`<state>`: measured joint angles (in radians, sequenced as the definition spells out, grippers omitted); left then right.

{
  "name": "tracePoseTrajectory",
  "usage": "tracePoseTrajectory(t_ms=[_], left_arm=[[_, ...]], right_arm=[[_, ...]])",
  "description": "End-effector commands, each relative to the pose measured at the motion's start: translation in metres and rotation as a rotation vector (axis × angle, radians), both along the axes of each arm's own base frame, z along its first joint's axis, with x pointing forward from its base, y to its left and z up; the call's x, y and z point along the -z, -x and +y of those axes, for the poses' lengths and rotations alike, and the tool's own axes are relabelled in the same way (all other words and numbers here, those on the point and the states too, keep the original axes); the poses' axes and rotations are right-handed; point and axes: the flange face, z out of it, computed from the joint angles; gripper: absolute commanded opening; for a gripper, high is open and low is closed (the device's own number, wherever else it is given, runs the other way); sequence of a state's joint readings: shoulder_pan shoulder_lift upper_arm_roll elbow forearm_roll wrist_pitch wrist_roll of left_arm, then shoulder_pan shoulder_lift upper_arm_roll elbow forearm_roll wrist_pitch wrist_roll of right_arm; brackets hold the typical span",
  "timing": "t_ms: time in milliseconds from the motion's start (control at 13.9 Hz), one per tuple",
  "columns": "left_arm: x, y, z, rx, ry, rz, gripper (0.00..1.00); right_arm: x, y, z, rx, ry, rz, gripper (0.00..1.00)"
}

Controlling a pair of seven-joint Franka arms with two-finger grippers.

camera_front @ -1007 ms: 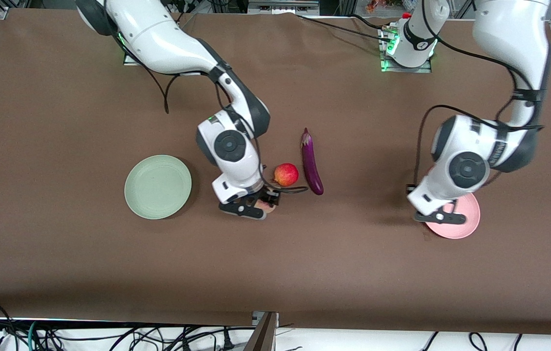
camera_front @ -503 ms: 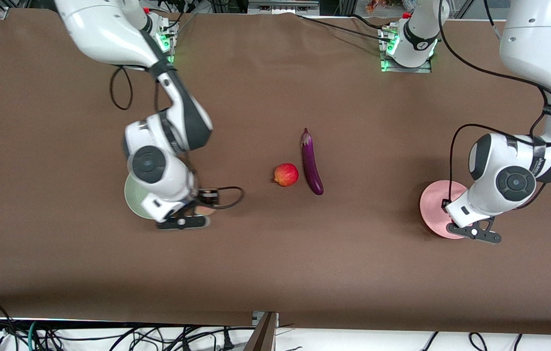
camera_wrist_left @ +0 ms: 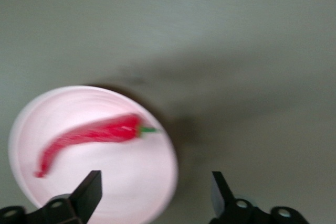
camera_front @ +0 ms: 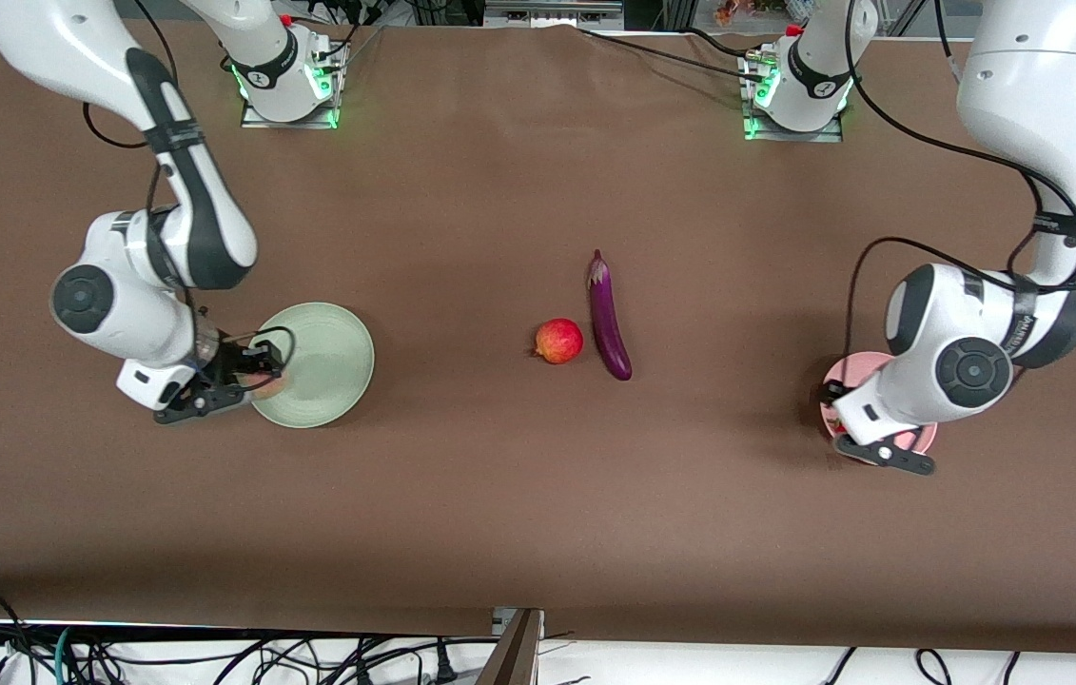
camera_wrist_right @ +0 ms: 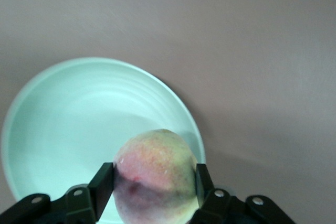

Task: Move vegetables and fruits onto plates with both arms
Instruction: 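Carry the peach to the green plate while the left gripper carries the chili, then release the peach on the green plate while the left gripper releases the chili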

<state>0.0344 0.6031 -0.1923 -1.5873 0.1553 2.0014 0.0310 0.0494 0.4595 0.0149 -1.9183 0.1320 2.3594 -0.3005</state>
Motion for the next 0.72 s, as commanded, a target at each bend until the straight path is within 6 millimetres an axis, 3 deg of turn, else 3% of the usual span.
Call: tracePoseTrajectory(t_ms=[0, 216, 288, 359, 431, 575, 647], left_arm=[[-0.026, 0.021, -0.061, -0.135, 0.096, 0.074, 1.0], [-0.028, 0.05, -0.159, -0.254, 0.121, 0.12, 1.0], [-0.024, 0.063, -0.191, -0.283, 0.106, 0.13, 1.0], [-0.022, 0.074, -0.216, -0.291, 0.098, 0.126, 1.0], [-0.012, 0.086, -0.229, -0.269, 0.092, 0.133, 1.0], [0.021, 0.118, -0.26, -0.239, 0.123, 0.097, 1.0], [0.039, 0.131, -0.268, -0.247, 0.146, 0.064, 1.0]], right_arm=[[0.008, 0.009, 0.008, 0.031, -0.072, 0.005, 0.29], [0.009, 0.01, 0.011, 0.049, -0.075, 0.014, 0.3], [0.01, 0.011, 0.011, 0.049, -0.075, 0.014, 0.37], [0.012, 0.011, 0.011, 0.05, -0.074, 0.014, 0.65], [0.013, 0.01, 0.013, 0.057, -0.076, 0.017, 1.0], [0.002, 0.006, 0.032, 0.119, -0.079, 0.015, 1.0], [-0.008, 0.004, 0.053, 0.147, -0.082, 0.009, 1.0]])
